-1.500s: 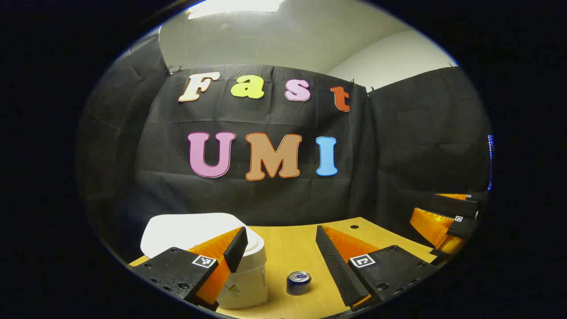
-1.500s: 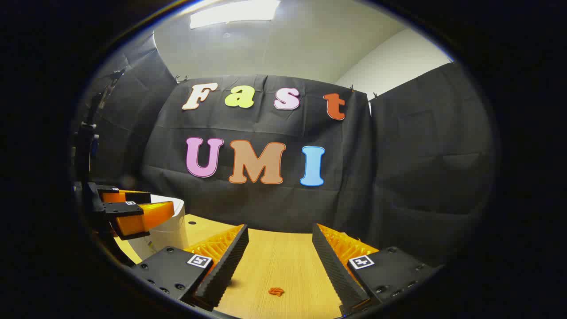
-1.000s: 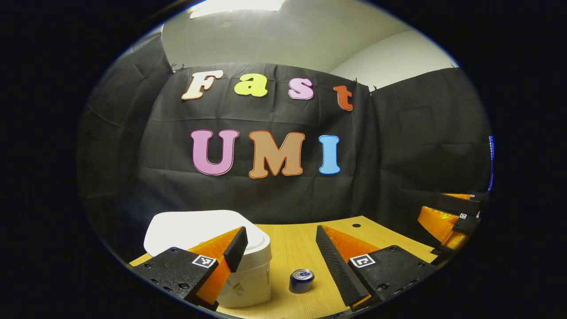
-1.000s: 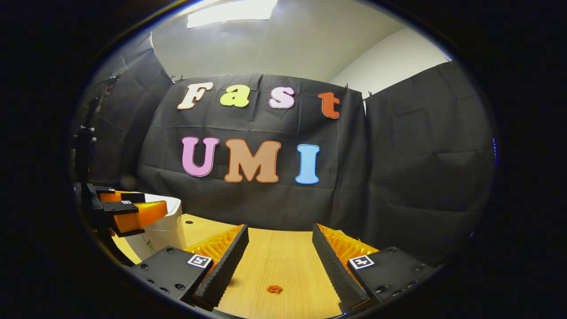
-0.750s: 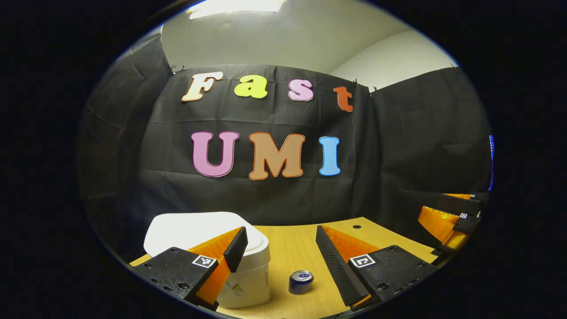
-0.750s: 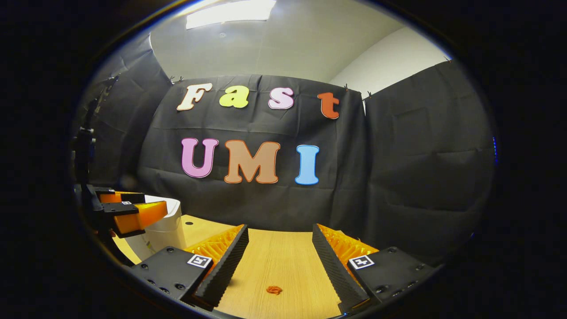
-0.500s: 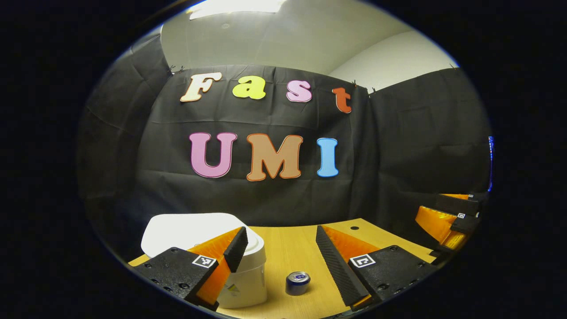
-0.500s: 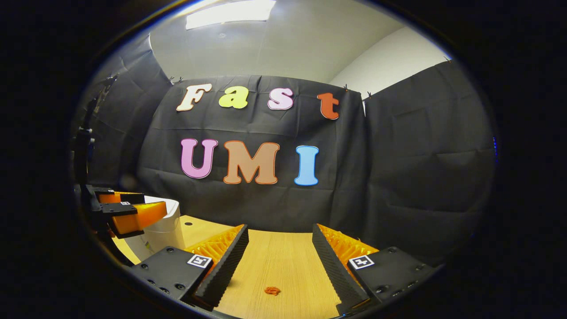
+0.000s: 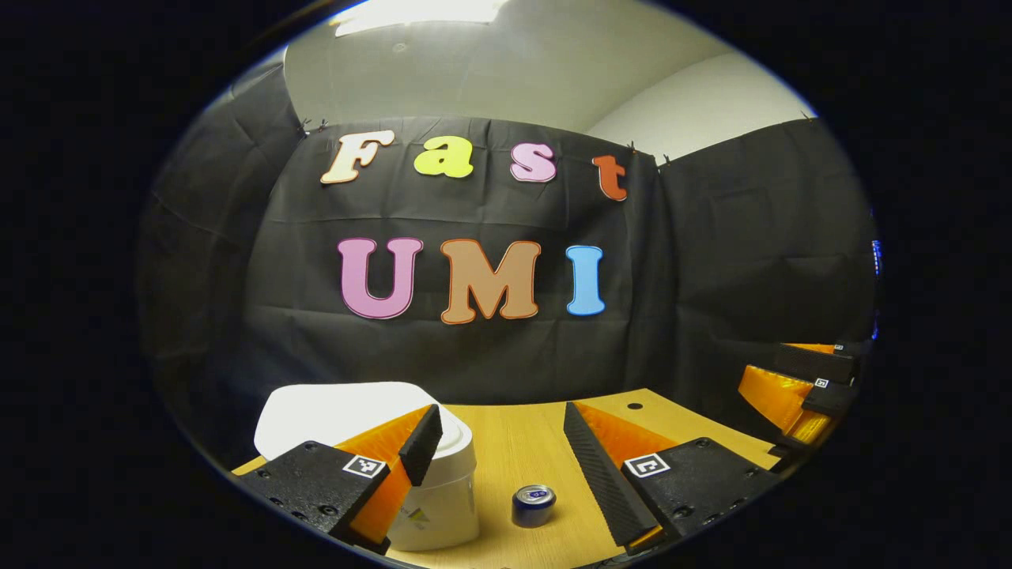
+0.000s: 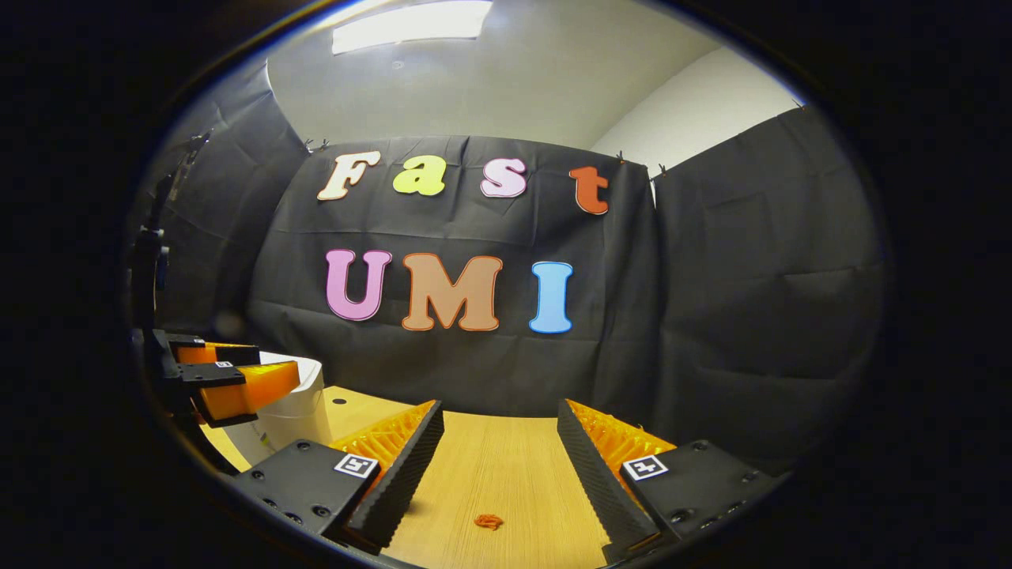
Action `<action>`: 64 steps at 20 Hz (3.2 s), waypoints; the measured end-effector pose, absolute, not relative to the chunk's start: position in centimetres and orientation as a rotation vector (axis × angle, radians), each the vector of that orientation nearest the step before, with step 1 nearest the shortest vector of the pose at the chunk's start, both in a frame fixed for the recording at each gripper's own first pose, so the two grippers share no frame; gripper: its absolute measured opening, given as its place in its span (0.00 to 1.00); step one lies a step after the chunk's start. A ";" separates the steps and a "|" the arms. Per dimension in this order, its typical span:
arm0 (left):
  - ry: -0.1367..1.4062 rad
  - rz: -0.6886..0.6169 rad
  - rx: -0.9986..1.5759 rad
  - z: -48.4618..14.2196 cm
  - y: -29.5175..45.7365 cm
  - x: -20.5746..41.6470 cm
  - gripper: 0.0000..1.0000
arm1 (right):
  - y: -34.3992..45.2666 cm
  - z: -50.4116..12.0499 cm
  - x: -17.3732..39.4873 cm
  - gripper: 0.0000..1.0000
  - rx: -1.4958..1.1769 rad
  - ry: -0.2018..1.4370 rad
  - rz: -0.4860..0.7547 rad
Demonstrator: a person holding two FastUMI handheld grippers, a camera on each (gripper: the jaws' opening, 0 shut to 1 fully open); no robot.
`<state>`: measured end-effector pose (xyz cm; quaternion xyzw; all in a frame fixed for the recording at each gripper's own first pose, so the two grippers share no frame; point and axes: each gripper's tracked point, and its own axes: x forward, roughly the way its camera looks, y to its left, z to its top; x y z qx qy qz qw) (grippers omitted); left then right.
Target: Press the lid of the desktop garbage bin to open it, pick up the crumpled paper on the desktop and throw it into the bin, then pick up the pop can on the desktop and drop it into the bin, and finally close the garbage bin lid.
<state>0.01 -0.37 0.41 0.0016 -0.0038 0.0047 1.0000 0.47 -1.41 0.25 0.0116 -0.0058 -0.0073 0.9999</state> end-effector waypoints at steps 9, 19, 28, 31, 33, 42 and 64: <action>-0.001 0.008 0.006 0.1 -0.3 -0.2 0.93 | -1.5 -0.1 0.4 1.00 0.032 -0.007 -0.023; -0.002 0.026 0.016 0.1 0.0 0.1 0.93 | -1.5 -0.4 0.9 1.00 0.032 0.002 -0.019; 0.004 0.055 0.033 0.1 0.3 -0.1 0.93 | -0.5 -1.2 1.2 1.00 0.044 0.012 0.024; 0.010 0.068 0.034 -0.2 0.4 0.0 0.94 | -0.5 -1.6 1.7 0.96 0.055 0.025 0.036; 0.013 0.098 0.037 -0.3 1.4 0.1 0.93 | -0.4 -1.9 1.8 0.96 0.062 0.033 0.041; 0.016 0.340 0.074 -0.3 9.3 0.5 0.20 | 0.2 -2.6 2.9 0.96 0.054 0.056 0.072; 0.084 0.382 0.064 -2.6 11.0 0.1 0.00 | 2.9 -3.4 3.7 0.96 0.024 0.076 0.161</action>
